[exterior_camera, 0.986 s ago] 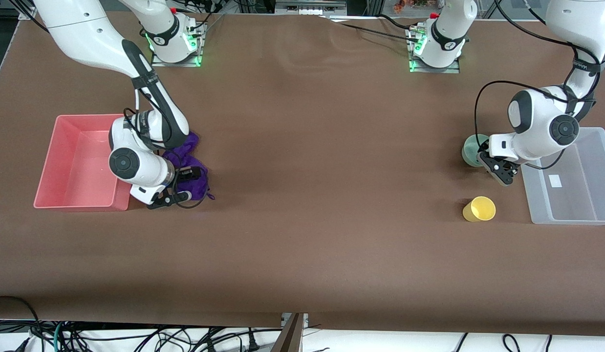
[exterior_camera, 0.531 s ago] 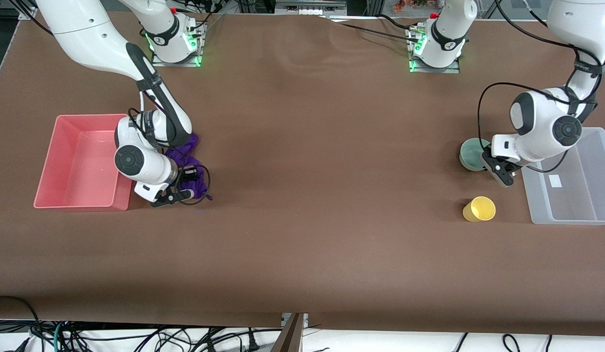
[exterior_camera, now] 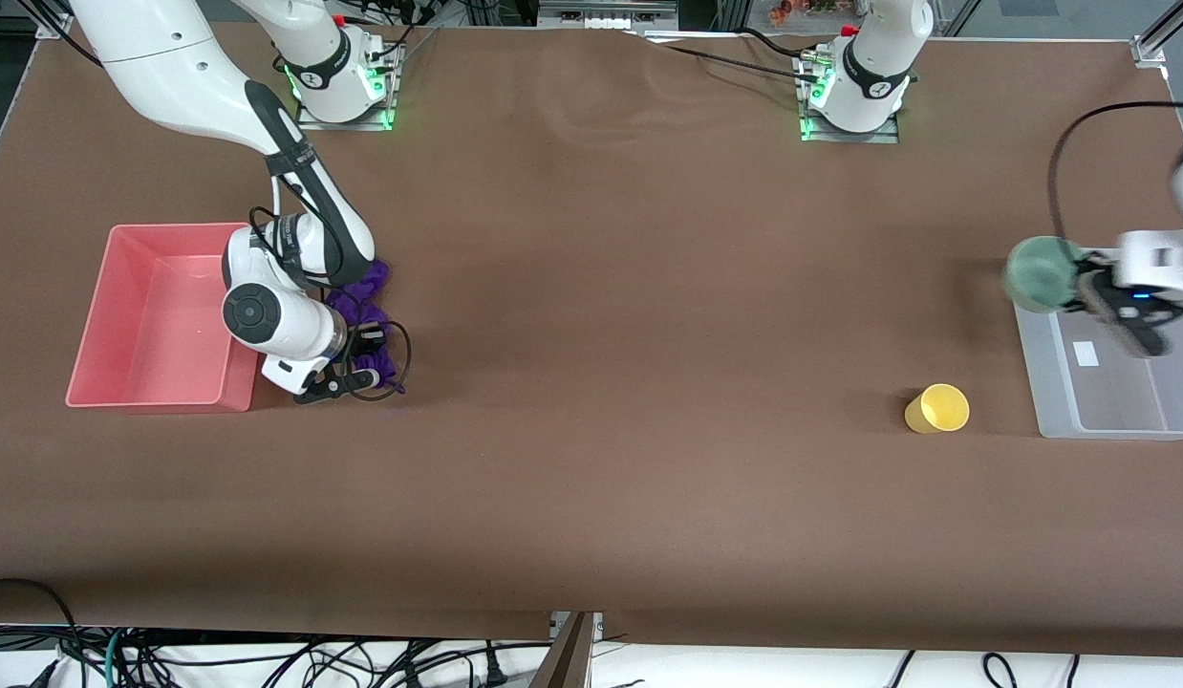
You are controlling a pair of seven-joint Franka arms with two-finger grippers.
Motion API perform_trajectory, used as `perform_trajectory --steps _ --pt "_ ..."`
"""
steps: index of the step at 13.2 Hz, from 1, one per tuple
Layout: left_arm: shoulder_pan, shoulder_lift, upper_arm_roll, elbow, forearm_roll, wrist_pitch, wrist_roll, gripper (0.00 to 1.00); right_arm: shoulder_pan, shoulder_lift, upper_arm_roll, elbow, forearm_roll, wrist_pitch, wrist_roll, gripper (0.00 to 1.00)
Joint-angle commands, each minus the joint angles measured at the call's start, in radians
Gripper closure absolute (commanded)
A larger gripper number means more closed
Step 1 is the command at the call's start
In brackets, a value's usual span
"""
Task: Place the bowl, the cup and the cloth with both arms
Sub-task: 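Lower the cloth into the tray while the left gripper places the bowl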
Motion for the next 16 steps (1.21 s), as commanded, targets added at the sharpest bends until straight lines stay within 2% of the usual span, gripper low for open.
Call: perform_trajectory --steps 1,3,5,8,9,10,11,12,14,16 --pt "0.116 0.203 -0.009 0.191 0.035 -0.017 0.091 1.00 0.002 -0.004 -0.005 0.056 0.006 -0.084 -0.016 1.00" --pt "0.182 0.332 -0.009 0.262 0.031 0.029 0.093 1.00 -0.001 -0.004 -0.008 0.166 0.006 -0.235 -0.017 1.00" --pt "0.199 0.420 -0.009 0.282 0.029 0.151 0.099 1.00 -0.009 -0.004 -0.018 0.297 0.004 -0.412 -0.057 1.00" --pt "0.223 0.482 -0.010 0.281 0.012 0.224 0.111 1.00 -0.014 -0.014 -0.112 0.388 0.009 -0.585 -0.224 1.00" --pt "0.222 0.488 -0.010 0.282 0.005 0.226 0.108 0.81 -0.014 -0.028 -0.147 0.398 0.009 -0.618 -0.280 1.00" --pt "0.222 0.488 -0.010 0.281 -0.011 0.226 0.098 0.12 -0.014 -0.033 -0.185 0.411 0.007 -0.638 -0.343 1.00" --pt "0.222 0.480 -0.010 0.282 -0.011 0.219 0.110 0.00 -0.015 -0.033 -0.225 0.424 0.009 -0.664 -0.403 1.00" --pt "0.220 0.471 -0.013 0.285 0.003 0.210 0.111 0.00 -0.015 -0.034 -0.259 0.443 0.010 -0.696 -0.446 1.00" --pt "0.208 0.375 -0.024 0.287 -0.003 0.131 0.096 0.00 -0.015 -0.034 -0.279 0.518 -0.003 -0.797 -0.480 1.00" --pt "0.153 0.300 -0.026 0.287 -0.011 0.066 0.038 0.00 -0.020 -0.034 -0.311 0.573 -0.007 -0.882 -0.520 1.00"
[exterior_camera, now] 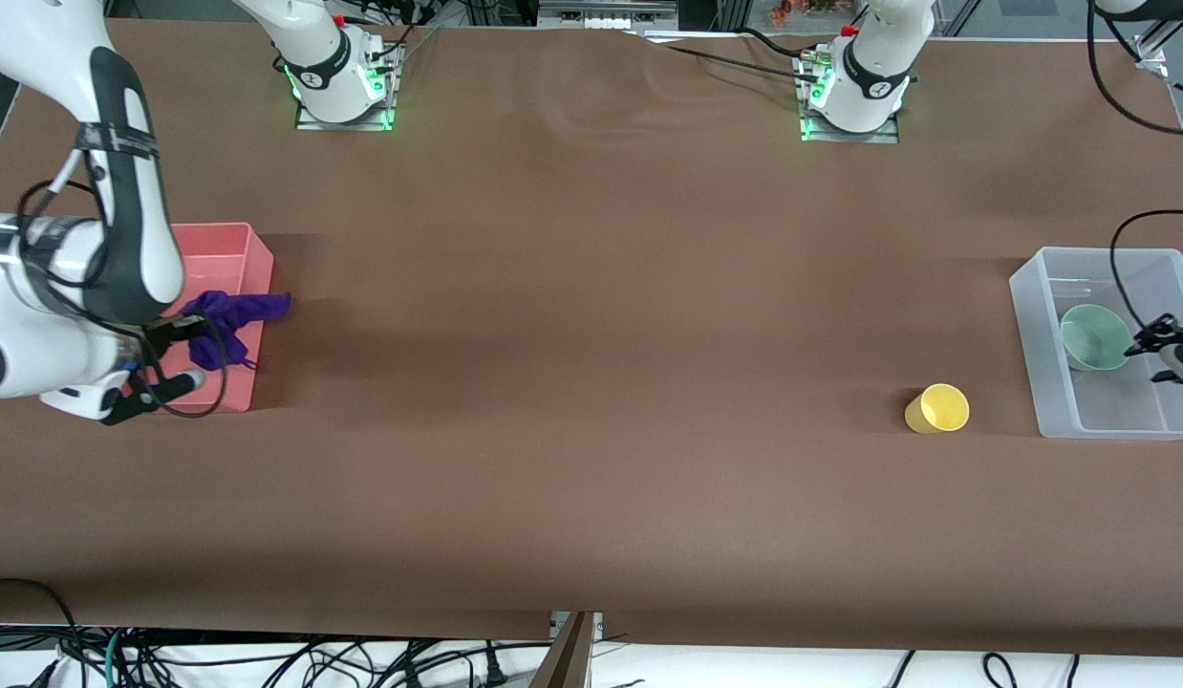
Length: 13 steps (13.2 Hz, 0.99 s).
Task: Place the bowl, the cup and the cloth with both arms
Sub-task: 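Release the cloth with the right gripper while the left gripper grasps the cup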
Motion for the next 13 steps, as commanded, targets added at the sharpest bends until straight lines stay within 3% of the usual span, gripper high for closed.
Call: perform_trajectory --steps 1,5,8,11,12,13 --pt "-0.091 -0.131 -0.001 -0.022 -0.015 -0.108 -0.112 0.00 0.001 -0.002 -0.043 0.068 -0.004 -0.098 -0.097 1.00" --pt "-0.286 -0.159 -0.008 -0.022 -0.018 -0.194 -0.497 0.00 -0.006 0.013 -0.143 0.049 -0.007 -0.090 -0.243 1.00" --pt "-0.392 -0.124 -0.016 -0.022 -0.020 -0.188 -0.842 0.00 -0.032 0.029 -0.145 -0.043 -0.005 -0.028 -0.233 1.00" --pt "-0.417 -0.048 -0.015 -0.025 -0.017 -0.053 -0.933 0.01 -0.039 0.084 -0.145 -0.084 0.005 0.023 -0.220 1.00" --pt "-0.417 -0.025 -0.015 -0.034 -0.017 -0.001 -0.929 0.02 -0.039 0.090 -0.145 -0.084 0.007 0.036 -0.220 0.56" --pt "-0.412 0.004 -0.016 -0.036 -0.020 0.018 -0.929 0.08 -0.044 0.086 -0.145 -0.080 0.010 0.036 -0.220 0.01"
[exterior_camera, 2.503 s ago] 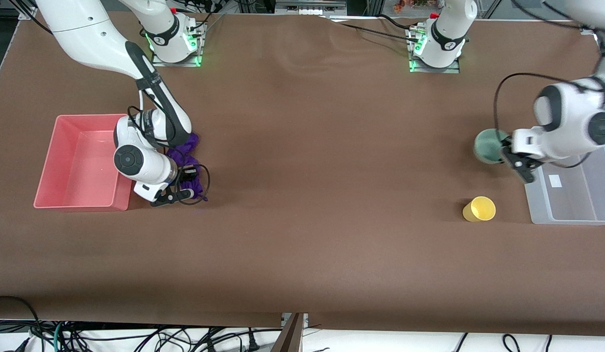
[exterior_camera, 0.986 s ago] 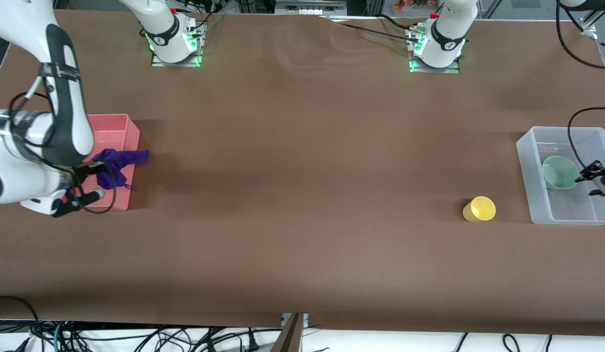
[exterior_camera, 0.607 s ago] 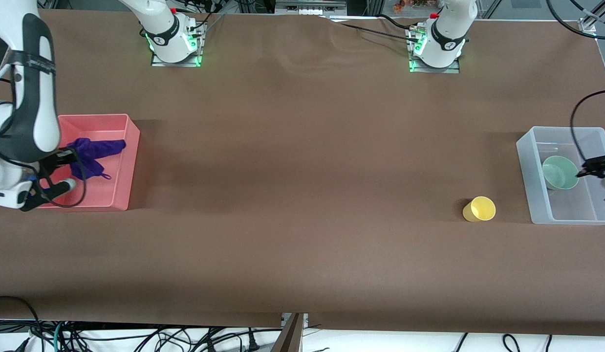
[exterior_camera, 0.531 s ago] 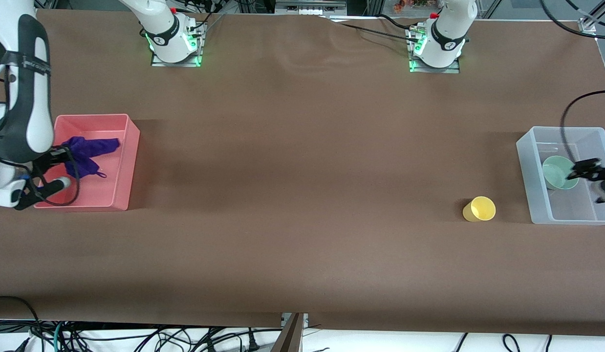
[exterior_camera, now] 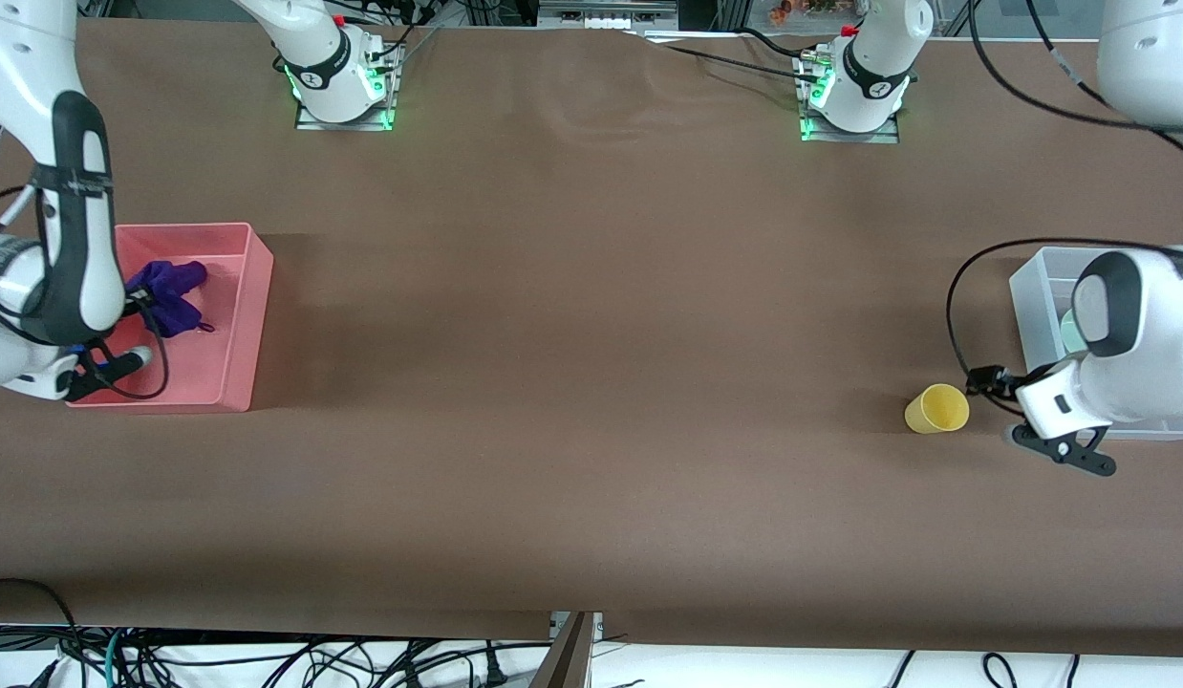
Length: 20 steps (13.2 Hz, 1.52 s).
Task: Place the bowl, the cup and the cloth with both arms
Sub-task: 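Release the cloth with the right gripper while the left gripper grasps the cup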
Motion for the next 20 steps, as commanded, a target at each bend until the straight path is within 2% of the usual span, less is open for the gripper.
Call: perform_trajectory --steps 1,2,4,5,8,10,12,14,15,16,18,20 --pt "0.007 0.061 0.005 -0.001 -0.013 0.051 -0.021 0.21 -0.006 -0.024 0.001 0.015 0.023 -0.003 0.004 0.00" --pt "0.004 0.075 0.005 -0.001 -0.031 0.051 -0.026 0.36 -0.005 -0.038 0.004 0.053 0.046 -0.023 0.001 0.00" --pt "0.023 0.101 0.005 -0.007 -0.095 0.049 0.003 0.74 -0.005 -0.063 0.003 0.133 0.121 -0.156 0.008 0.00" --pt "0.020 0.101 0.005 -0.008 -0.100 0.048 0.008 1.00 -0.003 -0.085 0.009 0.171 0.139 -0.209 0.045 0.00" --pt "0.020 0.096 0.005 0.002 -0.099 0.043 0.019 1.00 0.006 -0.164 0.082 0.263 0.139 -0.351 0.281 0.00" --pt "0.020 0.054 0.006 0.005 -0.091 0.014 0.016 1.00 0.006 -0.259 0.125 0.277 0.126 -0.389 0.332 0.00" --pt "0.028 -0.021 0.016 0.039 -0.082 -0.137 0.043 1.00 0.006 -0.341 0.145 0.318 0.089 -0.388 0.337 0.00" --pt "0.049 -0.048 0.049 0.137 -0.056 -0.330 0.141 1.00 0.006 -0.392 0.146 0.325 0.045 -0.362 0.338 0.00" --pt "0.062 -0.048 0.075 0.192 -0.027 -0.387 0.214 1.00 0.006 -0.412 0.149 0.323 0.005 -0.363 0.329 0.00" --pt "0.075 -0.048 0.098 0.196 0.034 -0.400 0.327 1.00 0.005 -0.432 0.156 0.320 0.000 -0.365 0.326 0.00" --pt "0.132 -0.040 0.105 0.188 0.153 -0.331 0.474 1.00 0.005 -0.448 0.158 0.317 0.000 -0.363 0.315 0.00" --pt "0.215 -0.031 0.105 0.116 0.158 -0.272 0.531 1.00 0.000 -0.443 0.187 0.314 -0.002 -0.356 0.294 0.00"
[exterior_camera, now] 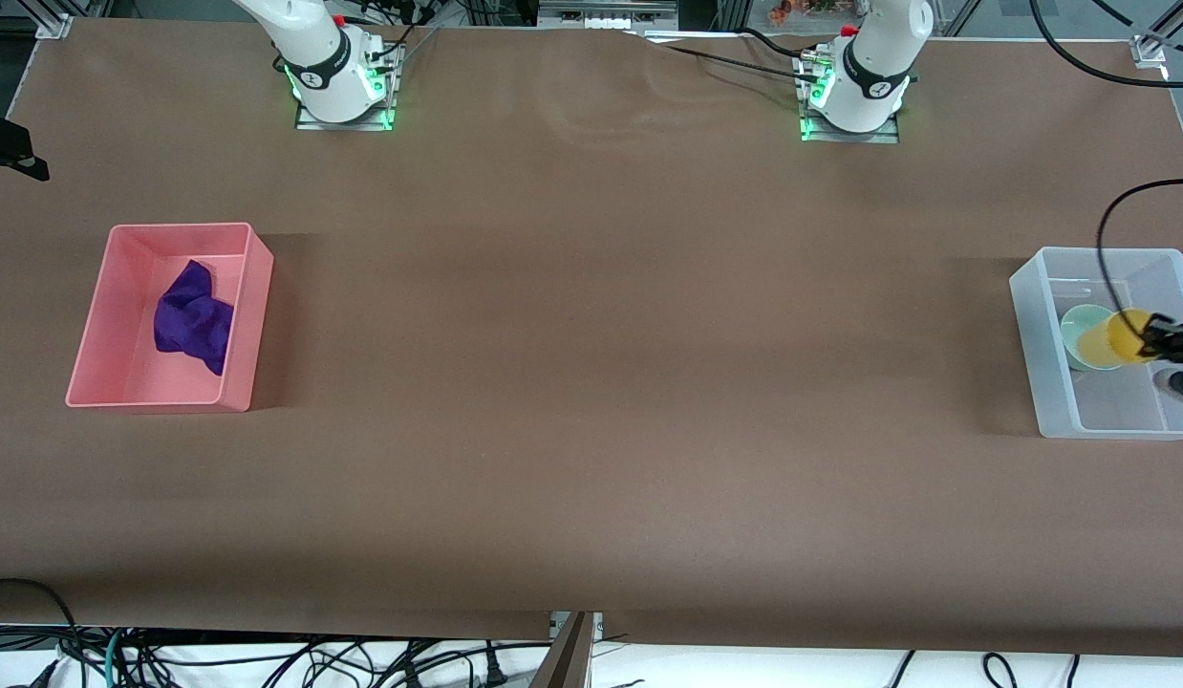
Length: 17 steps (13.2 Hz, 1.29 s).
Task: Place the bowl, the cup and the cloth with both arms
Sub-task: 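Place the yellow cup into the green bowl with the left gripper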
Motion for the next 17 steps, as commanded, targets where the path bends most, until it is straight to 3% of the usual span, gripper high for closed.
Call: perform_trajectory --steps 1,3,6,7,8,9,12,17 --pt "0.082 0.040 -0.008 -0.085 0.028 0.125 0.105 1.00 -0.018 -0.009 0.057 -0.017 -0.025 0.013 -0.008 0.00" --pt "0.130 0.073 -0.009 -0.131 0.022 0.231 0.142 1.00 -0.018 -0.012 0.062 -0.017 -0.014 0.000 0.088 0.00" --pt "0.161 0.113 -0.014 -0.139 -0.017 0.245 0.154 1.00 -0.018 -0.016 0.085 -0.017 -0.012 -0.004 0.122 0.00" --pt "0.167 0.118 -0.014 -0.139 -0.021 0.245 0.154 0.96 -0.014 -0.013 0.086 -0.017 -0.015 -0.025 0.124 0.00" --pt "0.165 0.118 -0.014 -0.136 -0.022 0.247 0.153 0.36 -0.009 -0.004 0.085 -0.010 -0.015 -0.044 0.128 0.00" --pt "0.162 0.114 -0.016 -0.127 -0.025 0.245 0.154 0.01 -0.007 -0.002 0.085 -0.007 -0.015 -0.046 0.151 0.00" --pt "0.155 0.037 -0.052 -0.122 -0.025 0.219 0.159 0.00 -0.011 -0.001 0.083 -0.007 -0.015 -0.038 0.161 0.00" --pt "0.150 -0.135 -0.233 -0.120 -0.027 0.075 0.000 0.00 -0.011 -0.001 0.085 -0.007 -0.015 -0.027 0.161 0.00"
